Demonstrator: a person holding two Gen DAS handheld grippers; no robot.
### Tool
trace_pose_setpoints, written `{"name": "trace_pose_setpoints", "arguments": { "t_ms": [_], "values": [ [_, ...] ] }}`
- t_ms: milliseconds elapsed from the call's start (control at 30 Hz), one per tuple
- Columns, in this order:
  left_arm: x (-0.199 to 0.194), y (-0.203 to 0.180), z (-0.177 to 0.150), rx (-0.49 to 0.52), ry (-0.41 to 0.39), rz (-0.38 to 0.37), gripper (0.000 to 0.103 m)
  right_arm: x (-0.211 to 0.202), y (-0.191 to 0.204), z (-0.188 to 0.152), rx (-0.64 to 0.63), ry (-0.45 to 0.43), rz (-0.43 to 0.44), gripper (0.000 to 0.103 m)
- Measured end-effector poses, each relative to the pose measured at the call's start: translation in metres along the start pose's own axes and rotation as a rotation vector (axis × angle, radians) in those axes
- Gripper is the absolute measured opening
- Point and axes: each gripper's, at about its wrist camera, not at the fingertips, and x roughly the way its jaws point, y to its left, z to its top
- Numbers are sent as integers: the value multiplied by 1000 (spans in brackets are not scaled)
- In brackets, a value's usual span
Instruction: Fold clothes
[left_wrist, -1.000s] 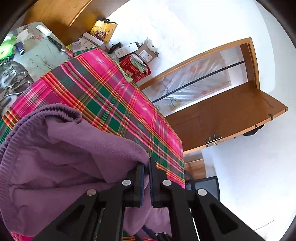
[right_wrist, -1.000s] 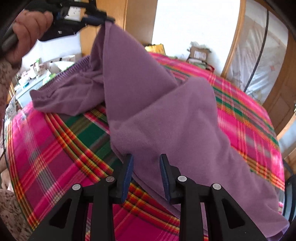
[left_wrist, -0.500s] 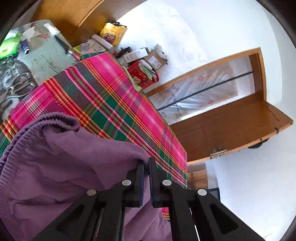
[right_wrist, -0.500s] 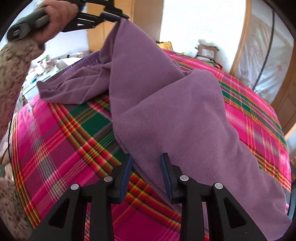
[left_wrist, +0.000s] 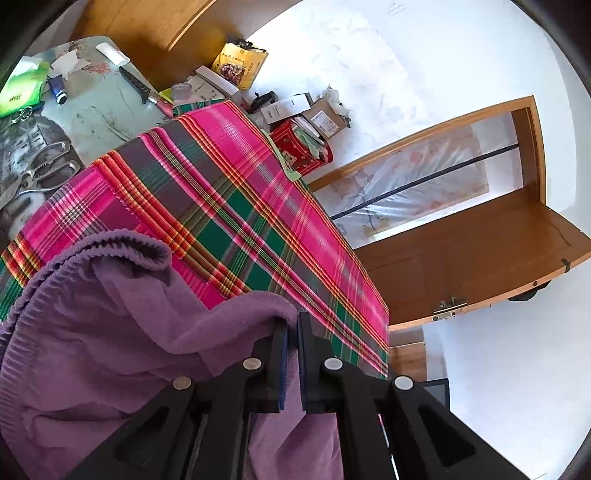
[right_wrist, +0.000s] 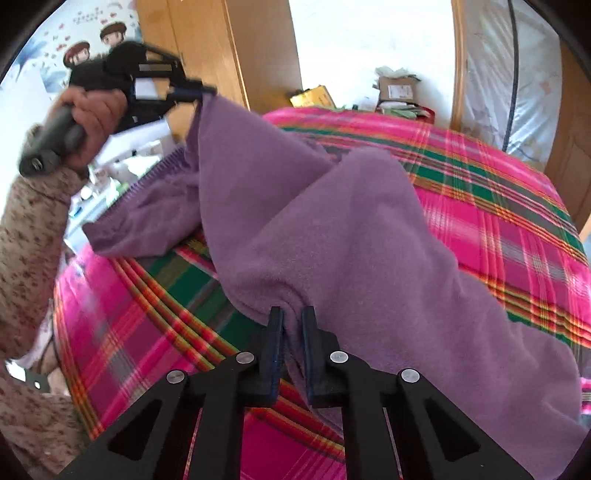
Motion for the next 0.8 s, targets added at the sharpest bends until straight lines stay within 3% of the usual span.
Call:
{"name": "trace_pose_setpoints", "arguments": {
  "t_ms": [267, 500, 667, 800],
  "values": [
    [6, -5, -7, 29, 20, 11, 5, -44, -23, 8, 59, -42, -4, 10],
    [20, -12, -22, 71, 84, 27, 5, -80, -44, 5, 126, -93, -84, 10],
    [25, -16, -29, 98, 102, 42, 5, -87, -58, 7, 163, -102, -113, 10],
    [26, -17, -31, 104, 105, 51, 5, -91, -62, 2, 166, -82, -82, 10]
  ]
}}
